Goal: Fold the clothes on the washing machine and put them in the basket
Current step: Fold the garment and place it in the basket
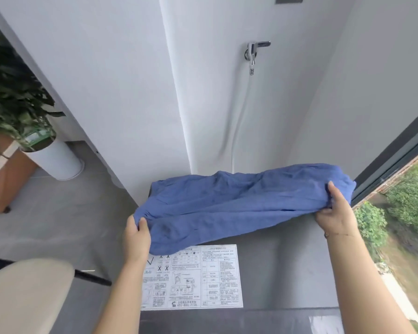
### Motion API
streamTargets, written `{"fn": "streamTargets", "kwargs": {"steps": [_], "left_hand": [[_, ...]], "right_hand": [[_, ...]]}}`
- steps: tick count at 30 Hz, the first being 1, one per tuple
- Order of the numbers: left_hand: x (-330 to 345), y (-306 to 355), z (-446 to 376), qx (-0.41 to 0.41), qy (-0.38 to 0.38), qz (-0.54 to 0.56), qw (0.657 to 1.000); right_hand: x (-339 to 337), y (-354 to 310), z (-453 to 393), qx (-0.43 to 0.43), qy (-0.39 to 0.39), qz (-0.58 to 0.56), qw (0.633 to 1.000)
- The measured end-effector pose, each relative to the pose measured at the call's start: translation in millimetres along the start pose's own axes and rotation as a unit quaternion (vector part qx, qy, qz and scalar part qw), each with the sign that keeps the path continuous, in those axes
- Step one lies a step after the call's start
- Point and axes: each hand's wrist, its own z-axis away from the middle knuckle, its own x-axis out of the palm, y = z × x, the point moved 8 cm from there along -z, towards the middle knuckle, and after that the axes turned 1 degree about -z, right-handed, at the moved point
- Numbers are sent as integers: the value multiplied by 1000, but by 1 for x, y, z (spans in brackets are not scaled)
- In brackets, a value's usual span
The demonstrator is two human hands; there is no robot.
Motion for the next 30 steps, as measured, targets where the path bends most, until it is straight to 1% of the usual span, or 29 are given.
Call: {"fn": "streamTargets", "kwargs": {"steps": [2, 5, 7, 9, 11, 14, 16, 17, 19, 21, 22, 23, 24, 25, 26, 27, 28, 30], "left_hand": [[4, -13, 4, -8, -29, -15, 999], [9, -36, 8, -31, -59, -51, 996], [13, -51, 8, -53, -85, -92, 991], [17, -59, 12, -69, -113, -115, 984], [19, -56, 16, -65, -122, -112, 984], [13, -41, 17, -58, -80, -68, 993], [2, -29, 12, -52, -42, -54, 996], [-5, -26, 9, -46, -30, -63, 997], [-13, -25, 4, -50, -34, -118, 991], [-16, -26, 8, -53, -59, -212, 974], [-15, -25, 10, -36, -57, -270, 960], [-11, -19, 16, 3, -47, -321, 946], [-5, -8, 23, 58, -30, -348, 935], [5, 5, 31, 123, -29, -351, 928], [22, 20, 41, 194, -47, -345, 917], [43, 34, 54, 256, -91, -336, 902], [66, 43, 67, 301, -152, -329, 882], [111, 44, 97, 335, -281, -344, 831]], "right_hand": [[-26, 33, 3, 54, 23, -38, 998], [-44, 75, 28, 120, 44, -54, 990], [-50, 83, 38, 127, 43, -61, 989], [-54, 87, 38, 102, 36, -58, 992], [-54, 80, 38, 68, 10, -55, 996], [-47, 47, 44, -8, -27, -94, 995], [-55, 20, 47, -70, -8, -127, 989], [-59, 9, 47, -87, -4, -129, 988], [-69, -2, 43, -99, 20, -106, 989], [-83, 2, 36, -82, 72, -71, 991], [-95, 10, 36, -78, 114, -83, 987], [-110, 19, 33, -72, 145, -86, 983], [-132, 32, 21, -77, 152, -68, 983], [-145, 46, 12, -74, 136, -40, 987], [-160, 52, 9, -92, 147, 3, 985], [-170, 59, 9, -83, 176, -26, 981], [-172, 63, 22, -83, 208, -61, 973], [-173, 50, 44, -125, 286, -81, 947]]}}
